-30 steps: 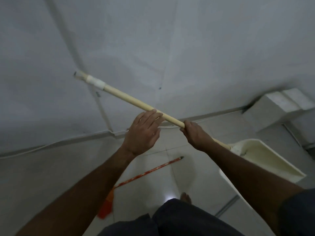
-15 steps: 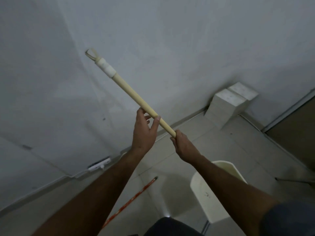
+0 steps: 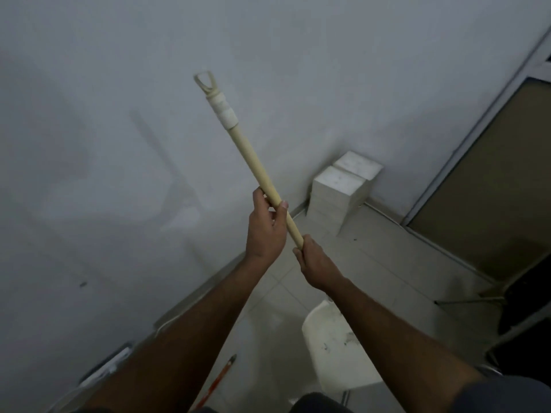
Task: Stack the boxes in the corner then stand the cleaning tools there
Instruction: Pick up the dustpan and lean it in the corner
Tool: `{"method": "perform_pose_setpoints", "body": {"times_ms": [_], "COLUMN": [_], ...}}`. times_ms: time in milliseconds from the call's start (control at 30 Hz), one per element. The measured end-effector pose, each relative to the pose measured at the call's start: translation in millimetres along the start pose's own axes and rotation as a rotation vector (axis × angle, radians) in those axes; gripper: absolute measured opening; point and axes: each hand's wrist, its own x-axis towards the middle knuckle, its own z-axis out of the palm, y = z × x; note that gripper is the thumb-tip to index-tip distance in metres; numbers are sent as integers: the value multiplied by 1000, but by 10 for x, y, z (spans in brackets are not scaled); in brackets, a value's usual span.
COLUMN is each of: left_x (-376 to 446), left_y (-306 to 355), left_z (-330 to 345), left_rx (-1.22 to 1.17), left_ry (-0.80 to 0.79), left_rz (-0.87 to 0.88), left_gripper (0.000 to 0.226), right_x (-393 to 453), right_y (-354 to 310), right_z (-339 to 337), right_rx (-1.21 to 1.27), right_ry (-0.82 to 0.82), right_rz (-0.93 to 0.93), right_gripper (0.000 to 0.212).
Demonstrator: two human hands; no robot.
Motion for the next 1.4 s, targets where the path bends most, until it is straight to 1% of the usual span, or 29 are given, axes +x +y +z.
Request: {"method": "perform_pose_setpoints", "body": {"times_ms": [167,300,533,767,967,1167,1233,1300,1333,1400], "left_x": [477,951,1770,2210,2450,2760,2846,2970,3047,3181], "left_y": [2,-75,-137,-201,-234,-364,-448,-548,-614,-761], "left_z": [752,1249,2053,2815,3690,4684,4949,5229,5381,5637], "left_rx": [53,48,-20,-73,-45,15,34,32,31,41], "left_ry": [-183,-307,-454,-622,-719,-792,-798,-776,-766,-776], "left_rz": [98,152,179,220,244,259,266,290,294,274], "left_gripper": [30,27,25,26,27,25,22,21,21,19], "right_x": [291,584,1107,1354,1573,1958,2053,2157,2217,2311], "right_y": [468,766,1238,1720,2343,3058,3271,3527,3668,3883], "right_z": [-407,-698,-1216,-1621,-1997,-2528,-2692,-2891,-2997,-3204], "right_rx": [-3,30,56,55,103,150,170,165,158,135], "right_ry": [92,157,259,355,419,462,444,432,446,521], "right_rz": [189,298,415,492,592,611,613,616,617,598], "right_gripper": [14,16,16,13,16,19,20,28,32,32]}}
